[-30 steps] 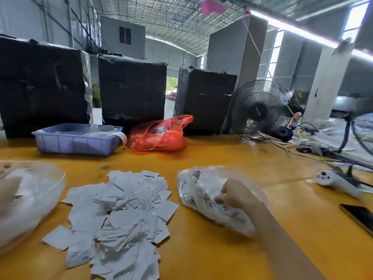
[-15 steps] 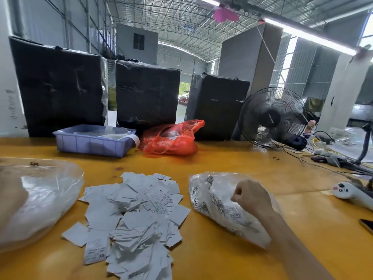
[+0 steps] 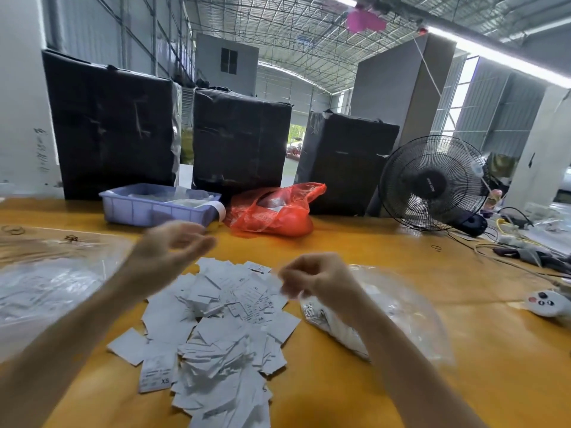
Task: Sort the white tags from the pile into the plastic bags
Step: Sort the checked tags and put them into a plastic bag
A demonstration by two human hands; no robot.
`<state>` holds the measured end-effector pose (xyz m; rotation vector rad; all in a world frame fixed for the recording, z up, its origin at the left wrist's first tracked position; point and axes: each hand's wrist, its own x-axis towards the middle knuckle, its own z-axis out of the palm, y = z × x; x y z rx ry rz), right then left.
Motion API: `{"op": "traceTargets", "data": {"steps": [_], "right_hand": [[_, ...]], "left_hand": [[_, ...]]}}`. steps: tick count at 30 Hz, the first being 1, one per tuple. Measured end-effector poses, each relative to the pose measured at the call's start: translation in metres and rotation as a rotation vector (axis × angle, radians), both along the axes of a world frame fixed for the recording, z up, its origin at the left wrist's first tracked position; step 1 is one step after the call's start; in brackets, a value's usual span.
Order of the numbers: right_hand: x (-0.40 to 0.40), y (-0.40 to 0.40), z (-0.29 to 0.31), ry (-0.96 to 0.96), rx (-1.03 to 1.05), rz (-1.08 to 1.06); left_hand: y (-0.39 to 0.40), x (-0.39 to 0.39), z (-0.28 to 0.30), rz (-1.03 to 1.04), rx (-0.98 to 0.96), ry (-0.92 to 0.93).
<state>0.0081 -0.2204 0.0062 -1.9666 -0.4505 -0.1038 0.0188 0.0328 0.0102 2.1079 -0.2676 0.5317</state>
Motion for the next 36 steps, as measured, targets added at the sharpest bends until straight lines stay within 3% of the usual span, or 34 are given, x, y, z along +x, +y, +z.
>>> {"op": "traceTargets", "data": {"steps": [2, 4, 11, 14, 17, 19, 21, 29, 36], "right_hand": [[0.004, 0.023, -0.010, 0.070, -0.040, 0.121], [0.007, 0.039, -0.019, 0.105, -0.031, 0.171], [0.012, 0.052, -0.049, 0.122, 0.024, 0.157], [0.016, 0.053, -0.054, 0.057, -0.005, 0.052], [0.023, 0.045, -0.062, -0.133, -0.270, -0.140], [0.023, 0.040, -0.069, -0.097, -0.538, -0.119], [0.024, 0.039, -0.077, -0.004, -0.632, -0.078], [0.026, 0.033, -0.076, 0.057, -0.285, -0.169], [0.028, 0.029, -0.075, 0.053, -0.246, -0.228]], "left_hand": [[-0.030, -0.011, -0.005, -0.313, -0.066, 0.196], [-0.043, -0.008, -0.018, -0.418, -0.094, 0.307], [-0.041, 0.000, -0.041, -0.402, -0.060, 0.474], [-0.041, 0.003, -0.047, -0.343, -0.028, 0.500], [-0.038, 0.008, -0.052, -0.220, -0.036, 0.461], [-0.035, 0.011, -0.054, -0.160, -0.088, 0.447], [-0.032, 0.013, -0.056, -0.116, -0.148, 0.459], [-0.028, 0.014, -0.060, -0.070, -0.317, 0.468], [-0.030, 0.018, -0.061, -0.042, -0.389, 0.450]]}}
